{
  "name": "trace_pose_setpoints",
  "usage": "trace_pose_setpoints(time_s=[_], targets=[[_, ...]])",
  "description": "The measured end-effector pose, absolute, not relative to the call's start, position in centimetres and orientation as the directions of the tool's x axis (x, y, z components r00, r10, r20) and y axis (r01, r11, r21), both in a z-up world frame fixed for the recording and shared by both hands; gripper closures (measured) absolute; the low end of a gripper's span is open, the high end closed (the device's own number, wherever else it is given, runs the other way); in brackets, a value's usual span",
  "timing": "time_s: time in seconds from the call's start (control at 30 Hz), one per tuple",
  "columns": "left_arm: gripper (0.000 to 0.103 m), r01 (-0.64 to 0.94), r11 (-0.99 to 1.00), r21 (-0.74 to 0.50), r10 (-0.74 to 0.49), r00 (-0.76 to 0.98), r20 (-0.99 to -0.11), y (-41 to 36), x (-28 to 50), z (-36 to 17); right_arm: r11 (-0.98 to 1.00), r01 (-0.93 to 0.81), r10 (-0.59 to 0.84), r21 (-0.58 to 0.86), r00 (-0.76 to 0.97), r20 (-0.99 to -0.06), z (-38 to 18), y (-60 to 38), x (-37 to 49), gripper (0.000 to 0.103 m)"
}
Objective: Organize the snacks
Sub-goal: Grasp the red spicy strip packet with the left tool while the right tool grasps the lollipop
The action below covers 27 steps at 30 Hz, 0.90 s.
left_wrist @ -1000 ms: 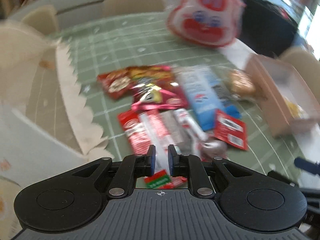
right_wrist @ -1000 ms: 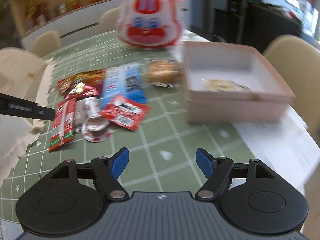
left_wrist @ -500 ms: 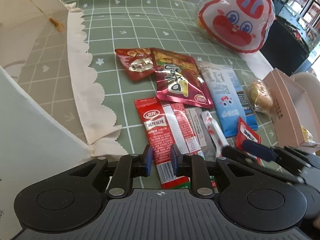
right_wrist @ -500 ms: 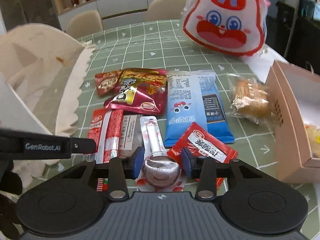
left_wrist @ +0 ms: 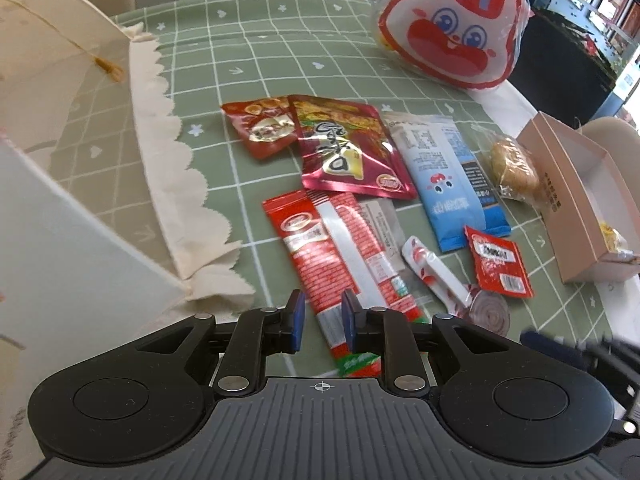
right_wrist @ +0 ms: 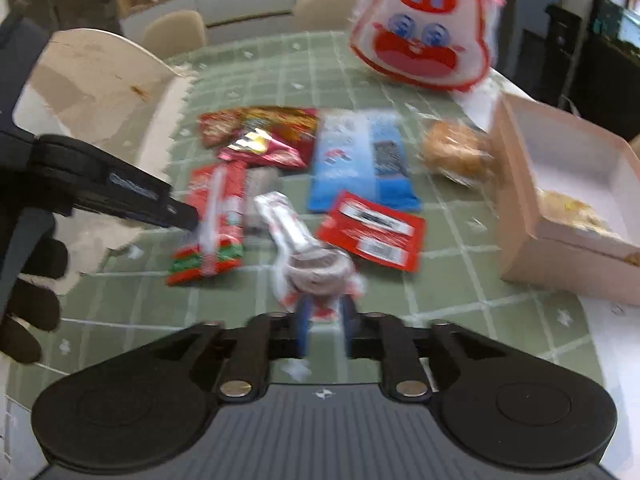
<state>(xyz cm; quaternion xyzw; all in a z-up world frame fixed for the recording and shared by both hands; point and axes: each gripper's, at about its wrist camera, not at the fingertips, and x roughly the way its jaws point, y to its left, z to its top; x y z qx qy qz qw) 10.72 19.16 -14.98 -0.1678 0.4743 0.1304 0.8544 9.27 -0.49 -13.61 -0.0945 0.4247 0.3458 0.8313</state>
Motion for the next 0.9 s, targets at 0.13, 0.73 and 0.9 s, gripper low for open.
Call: trace_pose_setpoints(time_s=[0.13,0.73,0.9], targets=[[0.080,-0.402,0.904,-0.144,0.095,0.519,-0.850,19.9,8.9,-13.7,0.689,-0.710,0.564,0.146,0.400,-0.722,-13.8,2.9,8.5,0.038],[0.080,-0.464,0.818,-0.340,-0.023,0.563,-0.826,22.1,3.4,-14.6,0.647,-0.760,0.508,0.061,0.370,-0.778,-14.5,5.4,6.3,0.058],[0.080,-0.400,0.824,-0.401,-0.139,0.543,-0.828,19.1,3.0,-16.0,0.662,-0.723,0.552,0.196,0.294,-0.780,-14.1,0.3,2.7,0.054]])
